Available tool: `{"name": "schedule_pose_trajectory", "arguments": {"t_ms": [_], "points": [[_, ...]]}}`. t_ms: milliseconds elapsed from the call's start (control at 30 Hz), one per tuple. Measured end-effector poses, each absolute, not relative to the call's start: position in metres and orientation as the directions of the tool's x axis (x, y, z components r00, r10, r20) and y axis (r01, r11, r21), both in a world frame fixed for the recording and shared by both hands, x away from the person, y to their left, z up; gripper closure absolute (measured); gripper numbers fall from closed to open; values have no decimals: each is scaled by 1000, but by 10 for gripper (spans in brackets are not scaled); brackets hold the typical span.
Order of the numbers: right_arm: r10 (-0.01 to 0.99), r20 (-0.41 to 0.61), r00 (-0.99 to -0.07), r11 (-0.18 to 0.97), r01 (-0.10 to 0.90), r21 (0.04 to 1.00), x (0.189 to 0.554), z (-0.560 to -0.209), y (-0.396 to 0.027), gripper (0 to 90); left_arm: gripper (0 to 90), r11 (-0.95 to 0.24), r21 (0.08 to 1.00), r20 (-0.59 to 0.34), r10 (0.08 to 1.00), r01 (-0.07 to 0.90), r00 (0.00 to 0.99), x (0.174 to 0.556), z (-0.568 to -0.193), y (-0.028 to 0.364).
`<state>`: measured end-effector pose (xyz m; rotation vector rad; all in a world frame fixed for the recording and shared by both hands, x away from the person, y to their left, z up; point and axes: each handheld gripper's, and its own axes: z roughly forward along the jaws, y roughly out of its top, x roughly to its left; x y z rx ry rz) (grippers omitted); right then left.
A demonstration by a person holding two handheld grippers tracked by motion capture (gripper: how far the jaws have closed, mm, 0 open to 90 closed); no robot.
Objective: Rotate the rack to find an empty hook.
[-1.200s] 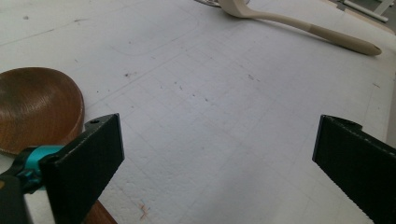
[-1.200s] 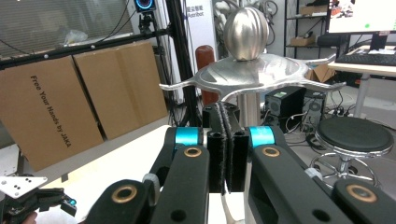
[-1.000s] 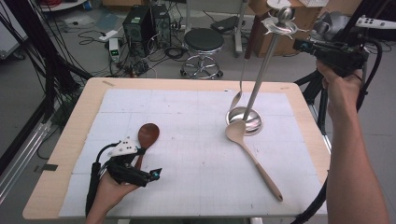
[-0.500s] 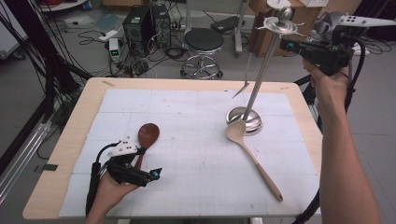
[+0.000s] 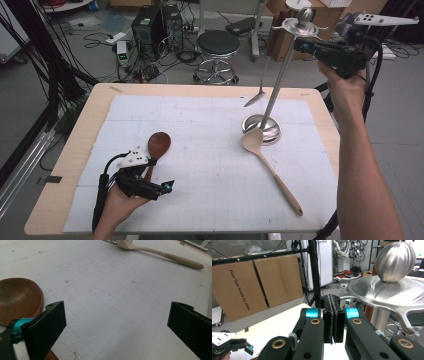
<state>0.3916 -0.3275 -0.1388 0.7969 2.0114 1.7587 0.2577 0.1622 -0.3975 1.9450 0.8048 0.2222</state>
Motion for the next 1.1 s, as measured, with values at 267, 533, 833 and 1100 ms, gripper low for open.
{"name": "schedule_pose_trajectory", "arguments": {"t_ms": [267, 533, 833, 1100], "points": [[618, 102, -779, 67, 182, 981, 394, -140, -324, 898, 26, -299, 847, -178, 620, 439, 764, 257, -397, 162], [618, 126, -776, 58, 205, 977, 387, -145, -329, 797, 26, -300, 848, -176, 618, 437, 766, 256, -397, 162], [583, 161, -796, 55, 237, 970, 371, -162, -333, 655, 26, -307, 846, -170, 619, 436, 767, 256, -396, 161], [565, 183, -804, 77, 273, 959, 361, -178, -330, 504, 26, -307, 847, -168, 621, 435, 766, 256, -396, 161]]}}
